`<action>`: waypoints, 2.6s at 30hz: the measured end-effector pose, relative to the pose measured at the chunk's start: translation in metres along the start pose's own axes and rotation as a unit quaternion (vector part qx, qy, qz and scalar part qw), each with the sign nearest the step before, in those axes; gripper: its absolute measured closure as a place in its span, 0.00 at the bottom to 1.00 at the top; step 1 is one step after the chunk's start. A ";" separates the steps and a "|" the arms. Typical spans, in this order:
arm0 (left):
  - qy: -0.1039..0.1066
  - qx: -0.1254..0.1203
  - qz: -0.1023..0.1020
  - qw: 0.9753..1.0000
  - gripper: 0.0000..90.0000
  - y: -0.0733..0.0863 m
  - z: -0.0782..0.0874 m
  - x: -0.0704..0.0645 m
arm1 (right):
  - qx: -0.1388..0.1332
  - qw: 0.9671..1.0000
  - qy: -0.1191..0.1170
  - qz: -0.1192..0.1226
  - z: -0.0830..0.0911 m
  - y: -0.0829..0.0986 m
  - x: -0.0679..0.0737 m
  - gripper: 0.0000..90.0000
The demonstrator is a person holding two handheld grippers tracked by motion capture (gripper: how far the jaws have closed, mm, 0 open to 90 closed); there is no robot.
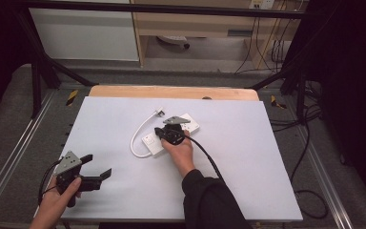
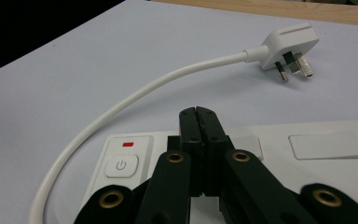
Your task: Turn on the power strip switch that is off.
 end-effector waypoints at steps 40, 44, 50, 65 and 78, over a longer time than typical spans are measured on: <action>0.000 0.001 -0.002 1.000 0.06 0.000 0.001 0.000 | -0.015 1.000 0.011 0.004 0.013 -0.011 -0.006 1.00; 0.000 0.000 -0.002 1.000 0.06 0.000 0.001 0.000 | -0.016 1.000 0.011 0.004 0.017 -0.014 -0.007 1.00; 0.000 0.001 -0.001 1.000 0.06 0.001 0.001 0.000 | -0.016 1.000 0.011 0.002 0.021 -0.015 -0.008 0.95; 0.000 0.001 -0.001 1.000 0.06 0.001 0.000 0.000 | -0.017 1.000 0.007 0.007 0.035 -0.022 -0.006 0.73; 0.002 0.000 -0.001 1.000 0.06 0.000 0.000 -0.002 | -0.021 1.000 0.000 -0.004 0.050 -0.030 -0.007 0.45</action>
Point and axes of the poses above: each handheld gripper's, and its own axes: z roughly backward along the jaws, y roughly out of its underside, x roughly to its left, the point moved 6 cm from there along -z, roughly forward along the jaws, and after that the axes turned 11 degrees about x, right-handed, at the moved point
